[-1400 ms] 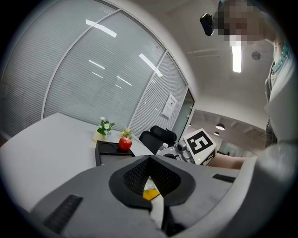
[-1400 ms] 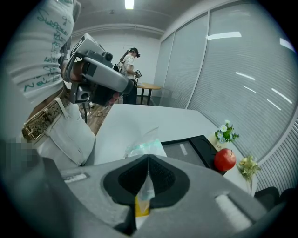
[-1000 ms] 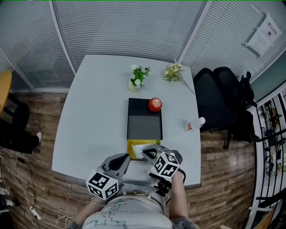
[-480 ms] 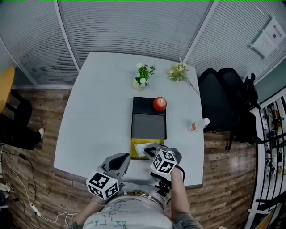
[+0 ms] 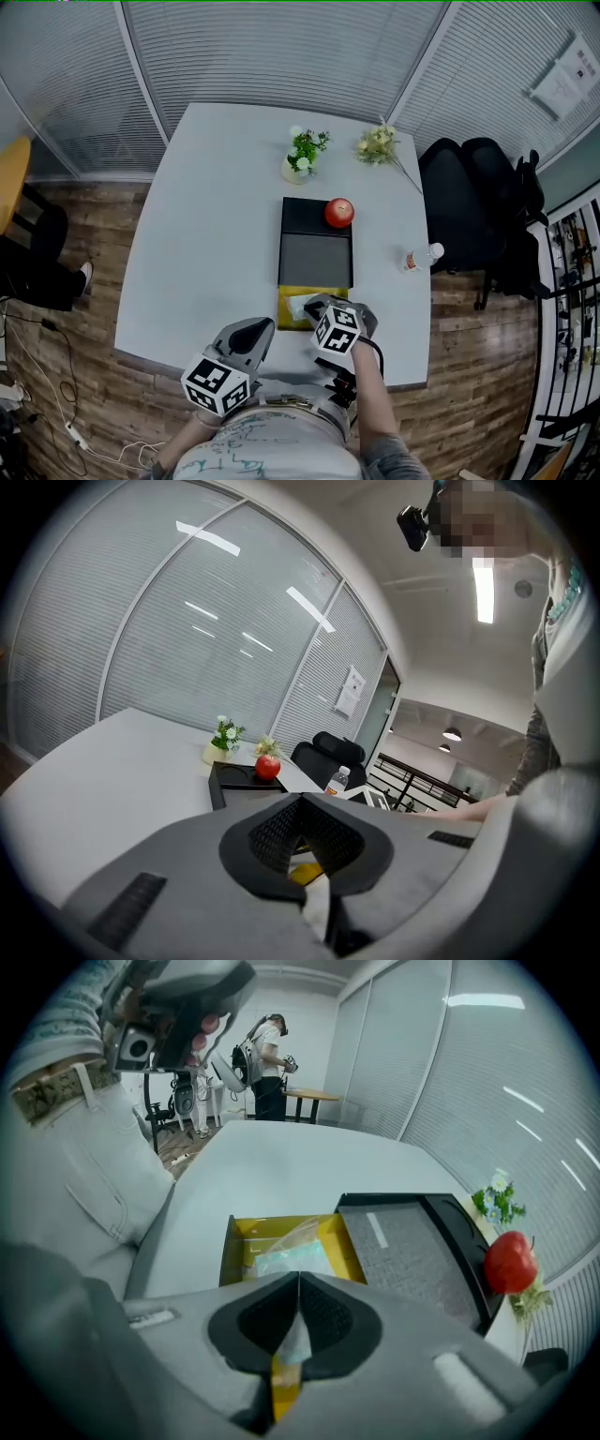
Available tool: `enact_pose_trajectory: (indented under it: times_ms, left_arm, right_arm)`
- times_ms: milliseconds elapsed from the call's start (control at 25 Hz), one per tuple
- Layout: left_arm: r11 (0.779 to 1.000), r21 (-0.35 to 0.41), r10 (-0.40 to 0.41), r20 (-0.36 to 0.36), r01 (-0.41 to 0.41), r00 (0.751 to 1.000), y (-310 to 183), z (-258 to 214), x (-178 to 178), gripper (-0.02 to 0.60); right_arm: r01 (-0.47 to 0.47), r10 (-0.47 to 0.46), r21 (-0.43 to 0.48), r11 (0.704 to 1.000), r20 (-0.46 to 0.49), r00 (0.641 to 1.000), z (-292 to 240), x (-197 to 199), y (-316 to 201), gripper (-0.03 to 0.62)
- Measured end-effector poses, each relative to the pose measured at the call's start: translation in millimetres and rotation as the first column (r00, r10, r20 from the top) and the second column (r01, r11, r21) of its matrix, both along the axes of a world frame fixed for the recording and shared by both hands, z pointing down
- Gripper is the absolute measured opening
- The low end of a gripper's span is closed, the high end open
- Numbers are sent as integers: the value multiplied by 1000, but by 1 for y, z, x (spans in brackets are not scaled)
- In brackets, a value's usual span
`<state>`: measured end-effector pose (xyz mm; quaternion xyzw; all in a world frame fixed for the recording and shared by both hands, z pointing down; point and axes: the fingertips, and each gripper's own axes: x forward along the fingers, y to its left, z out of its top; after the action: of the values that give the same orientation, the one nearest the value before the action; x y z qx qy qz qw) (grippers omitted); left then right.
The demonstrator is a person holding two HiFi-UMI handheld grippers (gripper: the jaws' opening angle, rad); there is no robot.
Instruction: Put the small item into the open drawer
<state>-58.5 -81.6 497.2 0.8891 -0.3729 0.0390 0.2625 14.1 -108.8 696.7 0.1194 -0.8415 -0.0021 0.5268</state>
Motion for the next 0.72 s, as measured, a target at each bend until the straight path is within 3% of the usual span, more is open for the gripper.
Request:
enact_pose_trajectory:
  times_ms: [200,720]
  left_arm:
    - [1000,-8,3,-3,-3,1000,-1,1,-2,-3]
    - [1000,-21,22,18,-21,1000,-2,6,2,-3]
  right_arm:
    - [-27,27,-21,999,-26,999,15,3,-2,3]
    - [-2,-11,-76,997,-168,986,48,13,1,9]
